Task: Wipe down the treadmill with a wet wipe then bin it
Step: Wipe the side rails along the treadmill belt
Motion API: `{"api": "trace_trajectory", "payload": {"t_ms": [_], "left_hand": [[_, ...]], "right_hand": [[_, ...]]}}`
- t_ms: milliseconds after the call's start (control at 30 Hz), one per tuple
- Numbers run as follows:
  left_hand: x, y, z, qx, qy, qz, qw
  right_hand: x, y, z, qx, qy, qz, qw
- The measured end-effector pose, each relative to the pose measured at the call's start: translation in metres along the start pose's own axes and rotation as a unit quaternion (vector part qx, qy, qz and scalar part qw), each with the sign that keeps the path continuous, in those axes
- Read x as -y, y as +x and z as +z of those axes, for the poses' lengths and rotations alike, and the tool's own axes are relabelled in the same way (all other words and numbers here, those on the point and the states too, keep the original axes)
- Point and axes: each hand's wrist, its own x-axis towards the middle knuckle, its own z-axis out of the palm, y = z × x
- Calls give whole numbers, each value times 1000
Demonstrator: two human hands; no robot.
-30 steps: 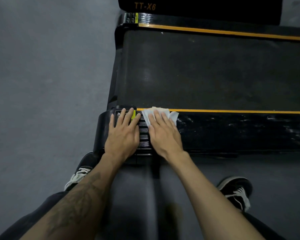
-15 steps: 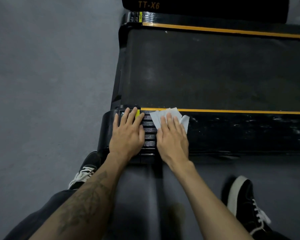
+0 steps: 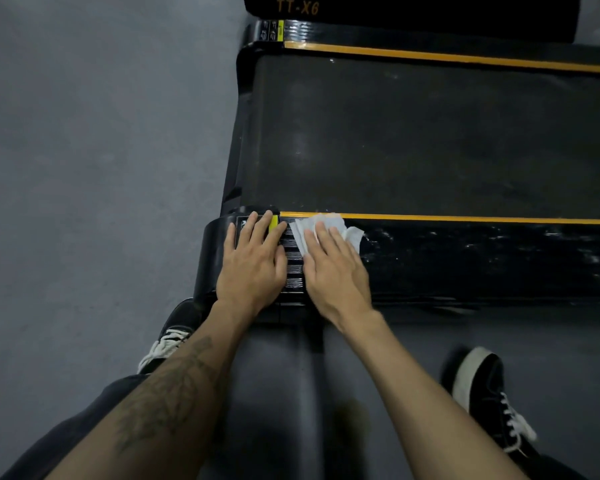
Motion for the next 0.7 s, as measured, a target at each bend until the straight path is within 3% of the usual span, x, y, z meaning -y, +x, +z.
{"api": "trace_trajectory", "payload": {"t_ms": [167, 300, 367, 533, 700], "left_hand": [[-2, -1, 0, -1, -1, 1, 1000], [0, 1, -1, 5, 0, 0, 1000], [1, 0, -1, 1, 5, 1, 1000], [-2, -1, 1, 0, 3, -1, 1000], [-1, -1, -1, 0, 3, 0, 1000]], "right_hand": [[-1, -13, 4, -54, 21, 82, 995], [6, -13, 9, -55, 17, 23, 998], [-8, -4, 3, -16, 12, -5, 1000], [-4, -23, 6, -52, 11, 72, 996], [-2, -5, -2, 4, 13, 5, 1000]]}}
